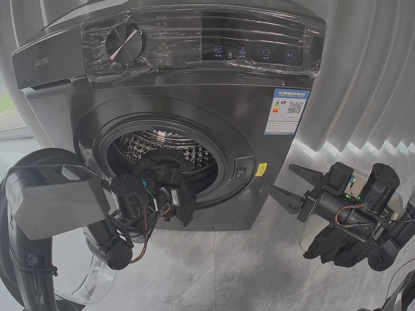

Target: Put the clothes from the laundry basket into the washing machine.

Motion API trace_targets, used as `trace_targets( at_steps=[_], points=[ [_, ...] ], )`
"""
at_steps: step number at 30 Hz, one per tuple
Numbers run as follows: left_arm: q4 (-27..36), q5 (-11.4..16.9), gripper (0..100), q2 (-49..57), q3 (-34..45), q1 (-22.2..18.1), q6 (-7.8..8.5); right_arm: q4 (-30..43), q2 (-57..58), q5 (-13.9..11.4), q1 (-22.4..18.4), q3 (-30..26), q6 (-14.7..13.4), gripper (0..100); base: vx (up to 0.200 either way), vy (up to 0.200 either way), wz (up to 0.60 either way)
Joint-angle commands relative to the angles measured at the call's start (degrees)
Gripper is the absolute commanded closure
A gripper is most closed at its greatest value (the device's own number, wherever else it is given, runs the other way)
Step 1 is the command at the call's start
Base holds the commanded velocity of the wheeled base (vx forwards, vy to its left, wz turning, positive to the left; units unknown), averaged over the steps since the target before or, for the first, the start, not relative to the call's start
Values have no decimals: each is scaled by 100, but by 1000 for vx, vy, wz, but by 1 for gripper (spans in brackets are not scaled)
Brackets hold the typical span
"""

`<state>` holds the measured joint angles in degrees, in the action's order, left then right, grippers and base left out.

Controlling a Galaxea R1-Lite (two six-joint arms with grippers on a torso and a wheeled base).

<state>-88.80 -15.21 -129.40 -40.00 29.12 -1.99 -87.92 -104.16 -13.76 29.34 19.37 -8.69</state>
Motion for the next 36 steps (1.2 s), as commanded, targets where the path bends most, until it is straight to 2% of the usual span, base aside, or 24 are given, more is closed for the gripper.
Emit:
trace_targets(
  at_steps=[1,8,16,23,25,28,30,32,36],
  points=[
    [-6,-17,100,-85,9,-3,14,-6,-8,-4,10,-3,-1,0,0,0,0],
    [-6,-17,100,-76,18,6,14,3,-17,-4,10,-30,-1,0,0,0,0],
    [11,18,100,-94,-70,6,5,3,-52,-4,19,-329,17,0,0,0,0],
    [55,18,100,-621,-825,-135,32,3,-70,-4,212,-628,25,0,0,0,0],
    [126,150,100,-815,-1326,-100,-30,3,-70,-4,239,-645,61,0,0,0,0],
    [205,185,100,-1078,-1766,-100,-83,3,-70,-4,239,-654,61,0,0,0,0],
    [266,203,100,-1351,-2276,-126,-197,3,-70,-4,239,-671,61,0,0,0,0],
    [284,203,100,-1641,-2944,-153,-425,-6,-70,-12,247,-733,61,0,0,0,0],
    [565,203,100,-1817,-3480,-214,-584,-6,-70,-12,239,-751,61,0,0,0,0]
  ],
)
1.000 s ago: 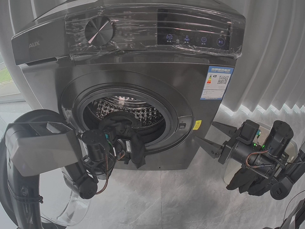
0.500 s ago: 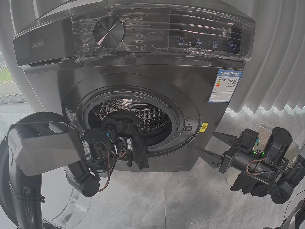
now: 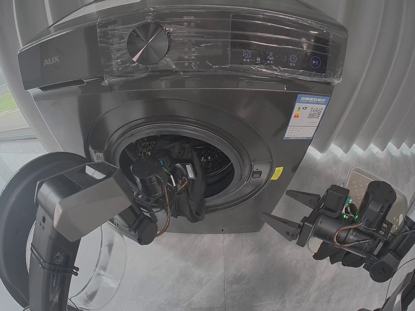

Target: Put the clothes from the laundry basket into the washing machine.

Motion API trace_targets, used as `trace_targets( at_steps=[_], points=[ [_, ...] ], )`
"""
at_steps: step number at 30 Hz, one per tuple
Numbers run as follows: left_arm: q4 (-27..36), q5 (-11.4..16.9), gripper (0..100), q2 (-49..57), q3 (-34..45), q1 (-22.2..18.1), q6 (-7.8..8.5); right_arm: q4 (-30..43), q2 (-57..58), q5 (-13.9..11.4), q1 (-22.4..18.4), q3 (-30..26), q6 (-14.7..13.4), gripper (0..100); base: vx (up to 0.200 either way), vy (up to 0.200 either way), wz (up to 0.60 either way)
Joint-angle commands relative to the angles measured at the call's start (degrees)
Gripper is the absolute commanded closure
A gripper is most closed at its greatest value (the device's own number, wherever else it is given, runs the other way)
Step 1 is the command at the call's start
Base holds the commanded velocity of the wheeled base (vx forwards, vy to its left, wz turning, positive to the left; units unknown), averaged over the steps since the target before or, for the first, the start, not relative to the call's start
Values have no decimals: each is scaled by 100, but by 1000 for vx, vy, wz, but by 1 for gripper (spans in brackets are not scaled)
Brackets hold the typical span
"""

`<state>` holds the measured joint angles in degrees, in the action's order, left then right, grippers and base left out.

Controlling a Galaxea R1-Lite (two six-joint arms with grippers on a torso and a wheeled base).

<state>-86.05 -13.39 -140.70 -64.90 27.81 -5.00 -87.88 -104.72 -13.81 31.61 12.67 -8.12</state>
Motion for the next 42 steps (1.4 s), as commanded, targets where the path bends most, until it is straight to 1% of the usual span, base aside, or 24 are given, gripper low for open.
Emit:
trace_targets(
  at_steps=[1,2,4,6,7,8,9,11,18,23,25,27,37,38,41,42],
  points=[
    [423,20,100,-686,-1016,-74,-370,-10,-14,-7,12,-89,3,0,0,0,0],
    [590,20,100,-678,-1103,-65,-529,-10,-14,-7,12,-89,3,0,0,0,0],
    [818,11,100,-651,-1253,-56,-713,-10,-14,-7,12,-98,3,0,0,0,0],
    [1073,11,100,-651,-1569,-47,-862,-10,-14,-16,12,-133,3,0,0,0,0],
    [1249,-15,100,-660,-1798,-47,-924,-10,-14,-16,12,-142,3,0,0,0,0],
    [1249,-15,100,-660,-1798,-47,-924,-10,-14,-16,12,-142,3,0,0,0,0],
    [1513,-68,100,-678,-2193,-56,-986,-10,-14,-16,21,-142,3,0,0,0,0],
    [1750,-77,100,-722,-2580,-65,-1073,-10,-14,-16,38,-142,3,0,0,0,0],
    [2576,-85,100,-1091,-3731,-188,-1117,-18,-14,-16,38,-203,3,0,0,0,0],
    [2892,-85,100,-1302,-4171,-241,-1126,-27,-14,-25,29,-203,3,0,0,0,0],
    [2998,-85,100,-1363,-4320,-320,-1135,-27,-14,-25,29,-203,3,0,0,0,0],
    [3015,-85,100,-1407,-4399,-346,-1135,-27,-14,-25,29,-203,3,0,0,0,0],
    [3007,-94,100,-1390,-4224,-329,-1135,-45,-14,-25,38,-238,3,0,0,0,0],
    [2972,-103,0,-1381,-4171,-329,-1135,-45,-14,-25,29,-238,3,0,0,0,0],
    [2919,-182,0,-1293,-3978,-320,-1117,-45,-14,-25,29,-238,3,0,0,0,0],
    [2954,-270,0,-1091,-3644,-320,-1082,-45,-14,-25,29,-238,3,0,0,0,0]
  ],
)
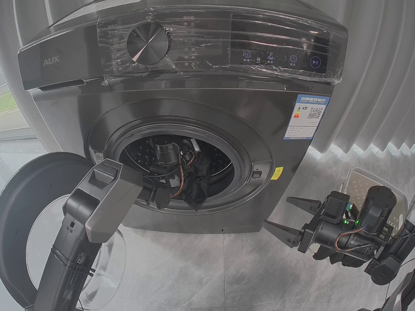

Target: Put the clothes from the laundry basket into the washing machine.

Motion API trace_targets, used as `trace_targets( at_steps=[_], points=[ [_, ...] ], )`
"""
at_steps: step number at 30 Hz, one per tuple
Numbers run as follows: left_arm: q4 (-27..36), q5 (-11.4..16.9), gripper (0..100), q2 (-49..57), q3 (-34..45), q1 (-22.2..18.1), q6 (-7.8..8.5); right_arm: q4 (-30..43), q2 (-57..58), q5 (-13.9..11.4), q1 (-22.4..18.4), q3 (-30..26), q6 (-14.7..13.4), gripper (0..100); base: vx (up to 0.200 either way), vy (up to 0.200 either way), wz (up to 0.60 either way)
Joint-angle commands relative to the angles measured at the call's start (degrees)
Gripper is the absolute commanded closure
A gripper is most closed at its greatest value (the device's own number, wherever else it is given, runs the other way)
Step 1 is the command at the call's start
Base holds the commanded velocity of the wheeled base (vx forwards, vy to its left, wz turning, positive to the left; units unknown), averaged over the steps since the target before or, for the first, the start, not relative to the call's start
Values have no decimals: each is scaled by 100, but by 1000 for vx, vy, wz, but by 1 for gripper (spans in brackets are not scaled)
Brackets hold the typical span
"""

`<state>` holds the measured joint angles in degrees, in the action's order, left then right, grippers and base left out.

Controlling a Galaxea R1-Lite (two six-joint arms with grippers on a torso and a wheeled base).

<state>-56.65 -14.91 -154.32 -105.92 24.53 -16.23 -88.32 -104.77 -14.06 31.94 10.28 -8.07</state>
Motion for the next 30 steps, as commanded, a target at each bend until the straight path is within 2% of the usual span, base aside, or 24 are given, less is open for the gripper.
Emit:
trace_targets(
  at_steps=[1,3,5,13,15,18,30],
  points=[
    [75,-117,0,543,880,17,58,-1,-9,-9,-4,1,-2,0,0,0,0],
    [418,-91,0,1229,1909,35,67,-1,-9,-1,5,1,-2,0,0,0,0],
    [787,14,0,1581,2498,79,58,-1,-9,-9,14,9,-2,0,0,0,0],
    [849,102,0,2081,3227,140,111,-1,-9,-1,84,1,-2,0,0,0,0],
    [849,357,0,2213,3772,325,102,-1,-9,-1,84,1,-10,0,0,0,0],
    [805,515,0,2161,3948,412,93,-1,-9,-1,93,1,-10,0,0,0,0],
    [576,550,0,1431,3667,483,67,-1,-18,-1,146,-8,-10,0,0,0,0]
  ],
)
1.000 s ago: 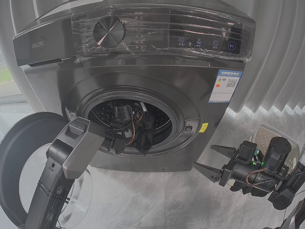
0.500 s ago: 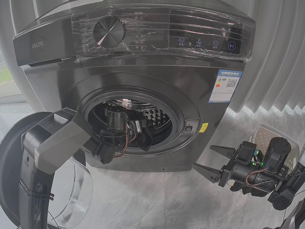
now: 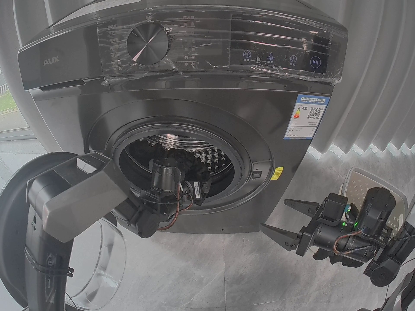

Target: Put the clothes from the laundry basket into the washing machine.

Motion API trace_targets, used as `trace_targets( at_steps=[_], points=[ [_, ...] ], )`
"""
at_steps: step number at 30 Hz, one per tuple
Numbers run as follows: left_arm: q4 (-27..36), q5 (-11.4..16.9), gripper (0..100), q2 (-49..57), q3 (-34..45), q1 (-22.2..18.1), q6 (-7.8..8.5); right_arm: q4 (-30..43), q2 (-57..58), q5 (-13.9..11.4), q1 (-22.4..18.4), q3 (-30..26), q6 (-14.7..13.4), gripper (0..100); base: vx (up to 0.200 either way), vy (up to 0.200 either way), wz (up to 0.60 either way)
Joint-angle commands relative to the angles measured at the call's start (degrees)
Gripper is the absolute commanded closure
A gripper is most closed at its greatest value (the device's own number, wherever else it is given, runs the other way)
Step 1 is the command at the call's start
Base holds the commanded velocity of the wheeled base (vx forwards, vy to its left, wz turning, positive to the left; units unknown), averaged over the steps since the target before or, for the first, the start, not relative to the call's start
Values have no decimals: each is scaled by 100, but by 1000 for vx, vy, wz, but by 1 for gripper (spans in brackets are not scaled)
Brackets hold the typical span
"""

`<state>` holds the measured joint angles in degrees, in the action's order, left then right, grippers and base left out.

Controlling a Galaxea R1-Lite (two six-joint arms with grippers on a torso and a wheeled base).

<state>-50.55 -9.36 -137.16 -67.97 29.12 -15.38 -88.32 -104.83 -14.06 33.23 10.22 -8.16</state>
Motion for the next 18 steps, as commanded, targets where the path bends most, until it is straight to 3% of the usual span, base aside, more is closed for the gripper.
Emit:
trace_targets(
  at_steps=[1,7,8,18],
  points=[
    [-42,-4,0,-338,-155,23,-17,-1,-11,-1,34,-2,-2,0,0,0,0],
    [-42,-4,0,-584,-366,14,-35,-1,-3,-1,52,-2,-2,0,0,0,0],
    [-42,-4,100,-672,-480,6,-35,-10,-3,-1,69,-2,-2,0,0,0,0],
    [-51,-22,100,-698,-638,-30,-44,-19,15,8,157,7,-2,0,0,0,0]
  ],
)
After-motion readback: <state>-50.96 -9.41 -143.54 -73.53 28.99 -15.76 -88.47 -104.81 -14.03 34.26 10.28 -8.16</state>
